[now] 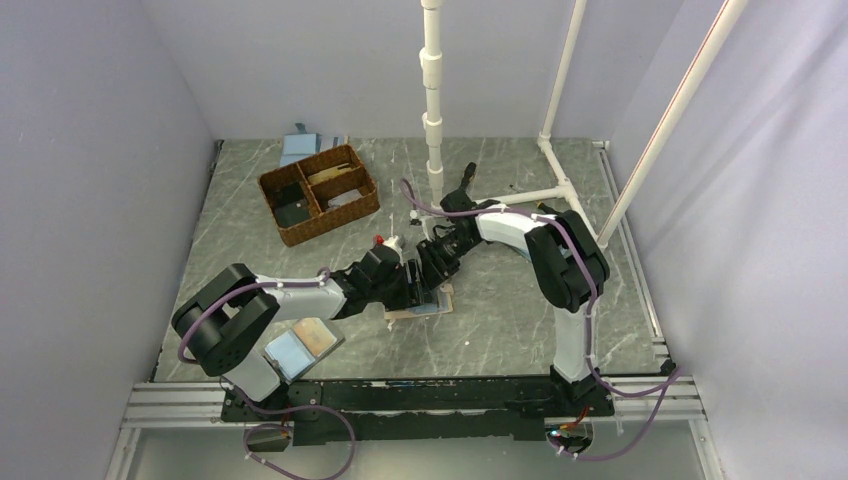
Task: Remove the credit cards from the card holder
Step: Open the card holder at the center of the board.
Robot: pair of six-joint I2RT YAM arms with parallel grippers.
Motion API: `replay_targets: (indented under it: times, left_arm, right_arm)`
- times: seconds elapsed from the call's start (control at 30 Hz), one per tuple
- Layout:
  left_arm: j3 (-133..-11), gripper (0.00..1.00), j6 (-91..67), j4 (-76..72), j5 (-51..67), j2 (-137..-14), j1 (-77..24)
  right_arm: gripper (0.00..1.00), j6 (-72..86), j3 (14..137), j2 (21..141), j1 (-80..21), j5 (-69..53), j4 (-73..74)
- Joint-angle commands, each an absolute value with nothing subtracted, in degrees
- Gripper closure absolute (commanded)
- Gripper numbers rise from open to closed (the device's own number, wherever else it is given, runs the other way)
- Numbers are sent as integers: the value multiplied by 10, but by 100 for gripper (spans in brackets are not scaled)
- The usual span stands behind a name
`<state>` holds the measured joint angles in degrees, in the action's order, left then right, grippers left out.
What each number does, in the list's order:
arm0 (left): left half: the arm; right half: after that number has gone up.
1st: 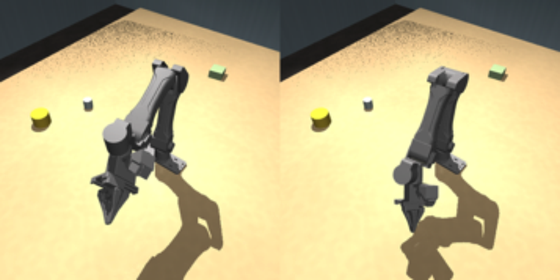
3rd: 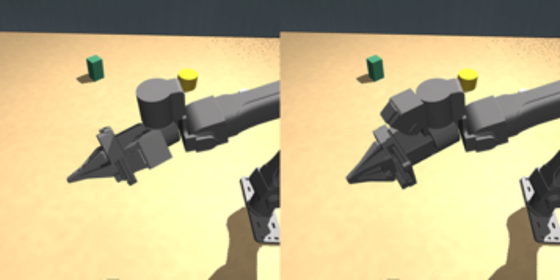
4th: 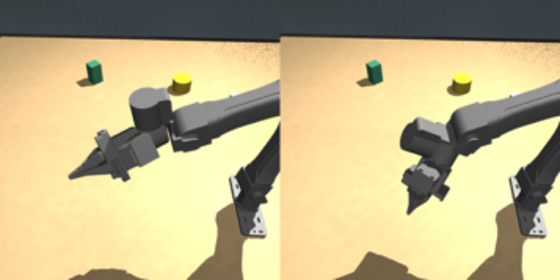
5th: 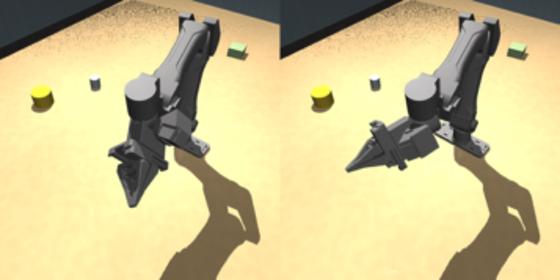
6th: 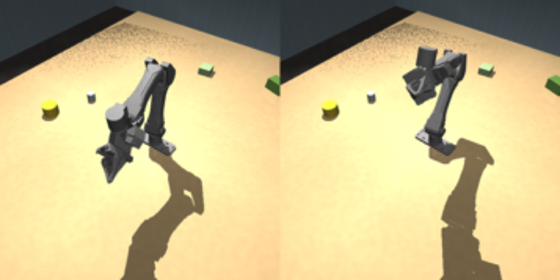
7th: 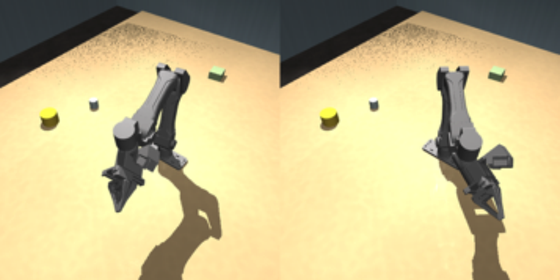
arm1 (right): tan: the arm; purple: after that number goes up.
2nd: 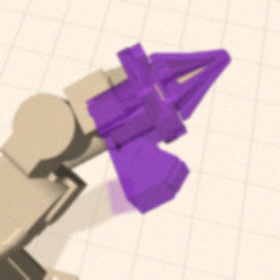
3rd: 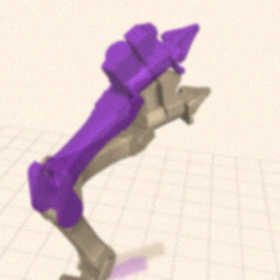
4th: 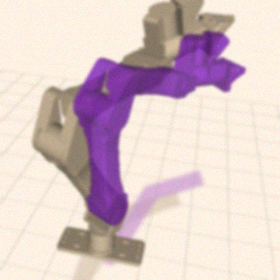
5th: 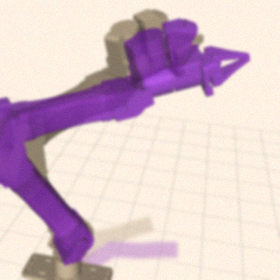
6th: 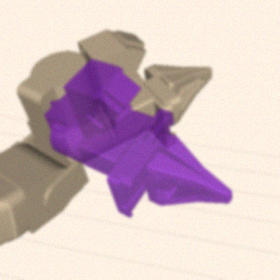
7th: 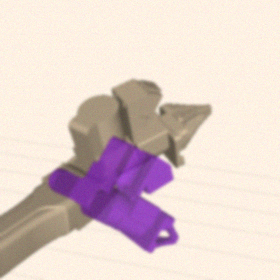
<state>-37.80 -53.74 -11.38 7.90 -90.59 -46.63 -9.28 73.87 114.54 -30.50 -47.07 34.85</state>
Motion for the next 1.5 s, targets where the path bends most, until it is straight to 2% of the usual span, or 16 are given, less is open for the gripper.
replay_targets:
  times: [0.0, 0.17, 0.23, 0.53, 0.6, 0.77, 0.9, 1.17, 1.47]
  left_arm:
    - [-368, 33, -530, -105, 74, -912, -467]
    - [-377, 35, -535, -82, 61, -925, -468]
    - [-379, 41, -537, -69, 49, -927, -467]
    - [-378, 89, -543, -34, 16, -965, -463]
    - [-374, 97, -547, -34, 15, -969, -460]
    - [-358, 100, -557, -33, 7, -954, -453]
    - [-354, 100, -558, -32, 10, -949, -450]
    - [-356, 100, -559, -39, 22, -962, -447]
    - [-353, 100, -558, -39, 24, -953, -447]
  right_arm:
    - [66, -74, 745, 1154, -308, -541, 345]
    - [67, -62, 742, 1155, -308, -546, 337]
    - [67, -62, 743, 1154, -308, -546, 337]
    - [68, -93, 755, 1128, -292, -508, 362]
    - [68, -107, 760, 1120, -290, -489, 372]
    - [68, -140, 763, 1094, -290, -396, 385]
    - [68, -159, 768, 1081, -290, -369, 400]
    - [68, -182, 773, 1068, -290, -356, 421]
    - [67, -186, 787, 1107, -292, -372, 451]
